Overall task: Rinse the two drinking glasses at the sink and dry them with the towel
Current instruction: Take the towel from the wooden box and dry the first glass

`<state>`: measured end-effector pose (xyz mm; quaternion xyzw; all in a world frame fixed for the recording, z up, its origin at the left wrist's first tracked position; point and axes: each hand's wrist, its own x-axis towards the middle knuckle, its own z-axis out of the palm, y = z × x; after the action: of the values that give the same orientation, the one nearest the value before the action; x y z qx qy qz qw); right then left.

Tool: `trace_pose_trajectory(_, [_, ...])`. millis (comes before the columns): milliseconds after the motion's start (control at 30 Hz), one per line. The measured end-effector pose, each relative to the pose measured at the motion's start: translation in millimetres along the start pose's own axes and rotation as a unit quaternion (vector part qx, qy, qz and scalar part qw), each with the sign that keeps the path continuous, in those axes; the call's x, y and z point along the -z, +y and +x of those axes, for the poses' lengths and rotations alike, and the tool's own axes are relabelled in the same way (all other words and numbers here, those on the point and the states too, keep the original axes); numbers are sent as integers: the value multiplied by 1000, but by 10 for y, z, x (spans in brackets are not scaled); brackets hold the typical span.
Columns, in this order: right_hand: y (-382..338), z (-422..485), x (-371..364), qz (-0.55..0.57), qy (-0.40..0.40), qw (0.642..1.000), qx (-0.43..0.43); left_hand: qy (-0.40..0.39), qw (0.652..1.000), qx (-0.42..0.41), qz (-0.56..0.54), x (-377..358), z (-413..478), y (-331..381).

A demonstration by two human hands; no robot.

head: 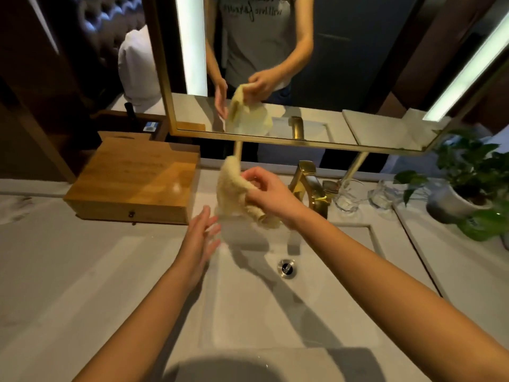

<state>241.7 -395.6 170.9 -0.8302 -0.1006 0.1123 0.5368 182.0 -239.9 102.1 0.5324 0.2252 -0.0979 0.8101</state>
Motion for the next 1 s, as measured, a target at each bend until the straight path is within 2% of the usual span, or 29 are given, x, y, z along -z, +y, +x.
trace_pose_trajectory(67, [-8,-208,43,-84,-53,993,69,-78,982,66,-157,-253,-106,-26])
trace_pose_trajectory(100, [11,-318,52,-105,-81,987,88,-96,971,87,-201,-380,-160,-47])
trace_pose_trajectory(167, [100,-545,71,-129,-116,980,94,-99,959,113,-240,-616,-227,-130])
trace_pose_trajectory(267, [348,-848,197,-149,-122,979,64,-74,956,143,-245,-895,-282,-357])
trace_pose_trajectory(367, [679,-1143,448,-130,-95,987,21,-59,945,199,-252,-1096,-242,-598])
trace_pose_trajectory(533, [1299,-1498,917,1,-47,997,-64,-97,924,288,-234,-1403,-143,-990])
trace_pose_trajectory(633, [1647,-1507,1248,22,60,994,-88,-72,917,297,-255,-1613,-143,-1141])
trace_pose_trajectory(767, [2074,-1321,1656,61,194,967,-156,-65,927,284,-236,-1846,-123,-1257])
trace_pose_trajectory(867, [2281,-1077,1842,62,212,957,-189,-55,940,280,-185,-1968,-105,-1309])
trace_pose_trajectory(1000, [2390,-624,1997,52,210,957,-194,-30,939,300,-164,-2065,-81,-1389])
